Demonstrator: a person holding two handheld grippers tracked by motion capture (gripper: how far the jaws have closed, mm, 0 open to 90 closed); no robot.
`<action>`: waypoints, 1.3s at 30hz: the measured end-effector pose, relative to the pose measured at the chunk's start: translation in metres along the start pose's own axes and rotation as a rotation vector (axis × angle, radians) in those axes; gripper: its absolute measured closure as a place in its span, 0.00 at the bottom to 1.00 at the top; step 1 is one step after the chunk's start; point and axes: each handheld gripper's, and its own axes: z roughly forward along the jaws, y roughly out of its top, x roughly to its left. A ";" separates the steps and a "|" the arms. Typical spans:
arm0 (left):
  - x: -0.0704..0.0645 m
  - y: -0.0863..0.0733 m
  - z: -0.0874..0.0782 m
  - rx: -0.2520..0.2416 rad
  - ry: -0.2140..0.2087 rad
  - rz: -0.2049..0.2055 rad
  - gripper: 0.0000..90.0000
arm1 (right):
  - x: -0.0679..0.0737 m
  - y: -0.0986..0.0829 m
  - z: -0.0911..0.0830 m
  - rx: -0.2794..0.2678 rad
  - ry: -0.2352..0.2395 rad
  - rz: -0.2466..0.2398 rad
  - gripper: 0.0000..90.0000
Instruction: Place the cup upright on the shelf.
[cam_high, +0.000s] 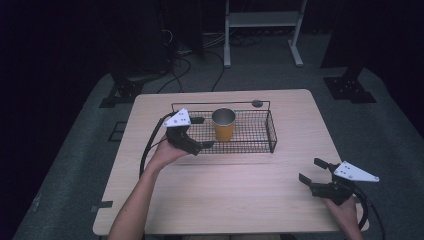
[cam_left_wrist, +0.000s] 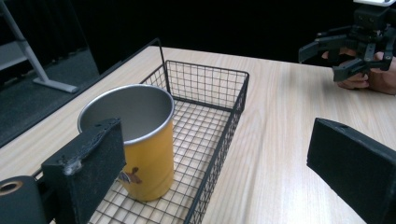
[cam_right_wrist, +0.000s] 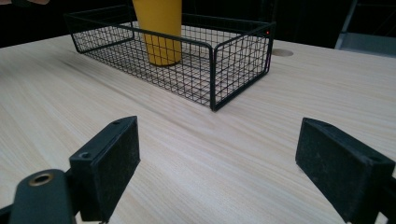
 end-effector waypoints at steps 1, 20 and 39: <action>0.000 -0.001 0.000 -0.004 -0.001 -0.004 0.04 | 0.000 0.000 0.000 0.000 0.000 0.000 0.14; -0.018 -0.013 -0.008 -0.007 -0.005 0.004 0.04 | 0.000 0.000 0.000 0.000 0.001 0.001 0.14; -0.030 -0.030 -0.016 -0.005 -0.014 -0.012 0.04 | 0.000 0.000 0.000 0.002 -0.001 0.003 0.14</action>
